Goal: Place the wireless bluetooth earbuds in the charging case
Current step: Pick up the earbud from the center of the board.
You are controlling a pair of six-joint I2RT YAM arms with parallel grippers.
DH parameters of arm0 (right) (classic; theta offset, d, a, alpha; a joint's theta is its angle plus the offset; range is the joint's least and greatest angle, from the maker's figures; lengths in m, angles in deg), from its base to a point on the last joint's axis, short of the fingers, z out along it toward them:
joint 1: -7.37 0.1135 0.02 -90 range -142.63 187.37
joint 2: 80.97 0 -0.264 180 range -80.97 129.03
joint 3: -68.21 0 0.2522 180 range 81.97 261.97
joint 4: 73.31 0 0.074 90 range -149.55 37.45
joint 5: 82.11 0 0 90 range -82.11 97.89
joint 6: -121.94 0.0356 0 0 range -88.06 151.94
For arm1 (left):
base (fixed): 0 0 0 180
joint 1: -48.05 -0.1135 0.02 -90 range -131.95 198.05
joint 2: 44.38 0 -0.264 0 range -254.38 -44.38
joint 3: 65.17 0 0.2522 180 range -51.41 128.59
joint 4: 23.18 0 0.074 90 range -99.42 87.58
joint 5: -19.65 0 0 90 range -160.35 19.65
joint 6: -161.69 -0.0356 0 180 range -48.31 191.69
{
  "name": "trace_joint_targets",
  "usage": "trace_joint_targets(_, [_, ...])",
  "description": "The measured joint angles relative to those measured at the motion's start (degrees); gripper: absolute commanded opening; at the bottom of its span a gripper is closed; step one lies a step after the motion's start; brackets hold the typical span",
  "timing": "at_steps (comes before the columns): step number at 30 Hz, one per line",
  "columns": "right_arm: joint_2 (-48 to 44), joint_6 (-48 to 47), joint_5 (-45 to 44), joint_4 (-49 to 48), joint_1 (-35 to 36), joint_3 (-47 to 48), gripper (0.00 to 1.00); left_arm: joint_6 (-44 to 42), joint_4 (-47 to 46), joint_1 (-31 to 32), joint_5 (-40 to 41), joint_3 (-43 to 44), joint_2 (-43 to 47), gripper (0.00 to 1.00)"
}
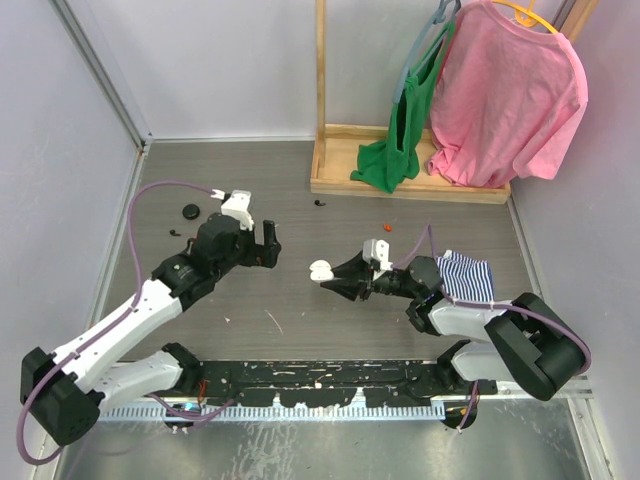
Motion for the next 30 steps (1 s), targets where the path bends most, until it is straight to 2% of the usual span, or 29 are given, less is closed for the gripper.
trace_joint_targets(6, [0.0, -0.5, -2.03, -1.01, 0.0, -0.31, 0.12, 7.69, 5.46, -3.63, 8.22, 0.02, -3.91, 0.98])
trace_joint_targets(12, [0.39, -0.7, -3.06, -1.51, 0.0, -0.5, 0.11, 16.0, 9.81, -10.58, 12.76, 0.02, -6.93, 0.98])
trace_joint_targets(19, [0.87, -0.7, -3.26, -1.57, 0.0, -0.5, 0.1, 24.04, 14.05, -18.78, 13.7, 0.0, -12.85, 0.98])
trace_joint_targets(30, [1.03, -0.74, -3.26, -1.55, 0.22, -0.5, 0.1, 29.42, 16.24, -24.94, 13.6, 1.16, -23.98, 0.98])
